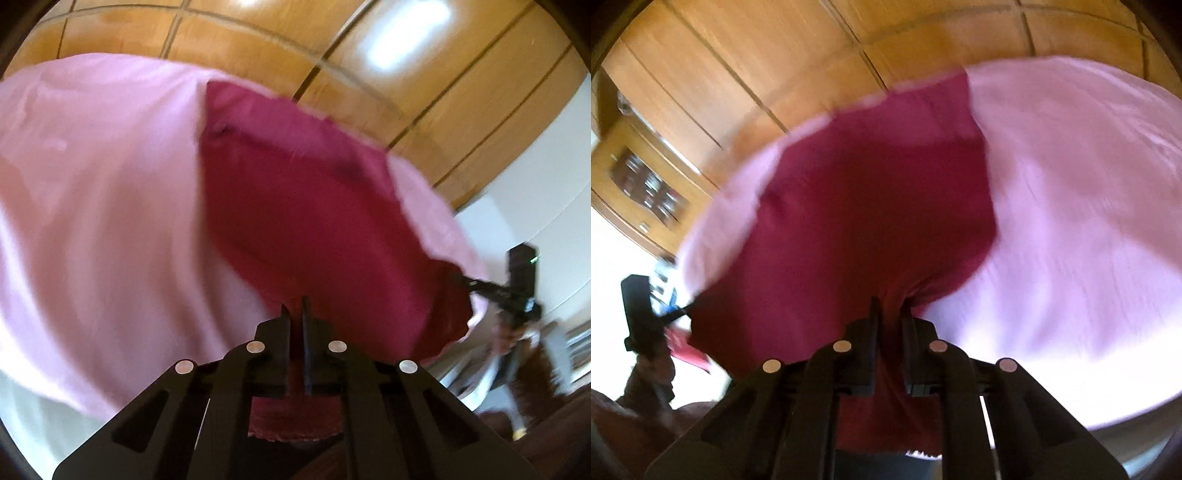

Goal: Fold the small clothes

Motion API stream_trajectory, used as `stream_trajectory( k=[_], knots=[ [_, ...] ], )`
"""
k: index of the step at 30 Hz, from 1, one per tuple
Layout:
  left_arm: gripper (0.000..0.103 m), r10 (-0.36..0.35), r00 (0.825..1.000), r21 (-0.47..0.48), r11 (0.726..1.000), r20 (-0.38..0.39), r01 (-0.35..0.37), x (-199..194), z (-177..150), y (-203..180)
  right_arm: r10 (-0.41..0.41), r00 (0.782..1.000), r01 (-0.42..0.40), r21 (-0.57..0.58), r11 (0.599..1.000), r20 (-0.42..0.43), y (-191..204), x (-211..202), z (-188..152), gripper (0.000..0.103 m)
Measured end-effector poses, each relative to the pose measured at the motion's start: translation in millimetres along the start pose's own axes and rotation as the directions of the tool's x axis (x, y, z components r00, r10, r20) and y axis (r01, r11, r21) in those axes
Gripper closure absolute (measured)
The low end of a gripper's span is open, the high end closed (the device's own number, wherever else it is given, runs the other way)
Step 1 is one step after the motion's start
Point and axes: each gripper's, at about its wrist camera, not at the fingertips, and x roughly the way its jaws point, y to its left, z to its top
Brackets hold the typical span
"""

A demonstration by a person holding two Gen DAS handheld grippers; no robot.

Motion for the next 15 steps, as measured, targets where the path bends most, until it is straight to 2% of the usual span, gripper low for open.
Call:
stream_trajectory(
  k=[2, 6, 8, 10, 11, 12, 13, 14, 15],
  knots=[
    [0.099, -0.032, 0.999, -0.011, 0.999, 0.035, 0.032, 1, 21, -2, 0.024, 0.999, -0.024, 0.005, 1.0, 0.037, 1, 8, 25, 0.094],
    [0.099, -0.041, 0.997, -0.066, 0.997, 0.068, 0.045, 20, 69, 5, -0.001, 0.999, -0.001, 0.047, 0.999, 0.052, -13, 35, 68, 0.094],
    [0.099, 0.006, 0.997, -0.134, 0.991, 0.083, 0.005, 34, 98, 19, -0.049, 0.998, 0.045, 0.077, 0.996, 0.05, -25, 51, 87, 0.094],
    [0.096, 0.0, 0.995, -0.221, 0.975, 0.097, 0.021, 42, 122, 35, -0.071, 0.996, 0.064, 0.12, 0.991, 0.053, -38, 59, 100, 0.09],
    [0.086, -0.007, 0.994, -0.263, 0.964, 0.105, 0.034, 43, 130, 44, -0.078, 0.995, 0.069, 0.139, 0.988, 0.06, -42, 56, 100, 0.084],
    [0.064, -0.005, 0.992, -0.304, 0.952, 0.123, 0.042, 43, 138, 52, -0.085, 0.994, 0.072, 0.169, 0.983, 0.074, -50, 53, 104, 0.051],
    [0.054, 0.024, 0.986, -0.348, 0.937, 0.164, 0.035, 39, 144, 62, -0.095, 0.99, 0.074, 0.195, 0.978, 0.102, -55, 50, 106, 0.017],
    [0.044, 0.06, 0.978, -0.378, 0.926, 0.202, 0.021, 33, 146, 68, -0.103, 0.987, 0.075, 0.21, 0.975, 0.127, -59, 47, 109, 0.015],
    [0.043, 0.085, 0.971, -0.393, 0.919, 0.225, 0.011, 28, 146, 74, -0.087, 0.986, 0.054, 0.214, 0.975, 0.145, -63, 41, 107, 0.015]
  ],
)
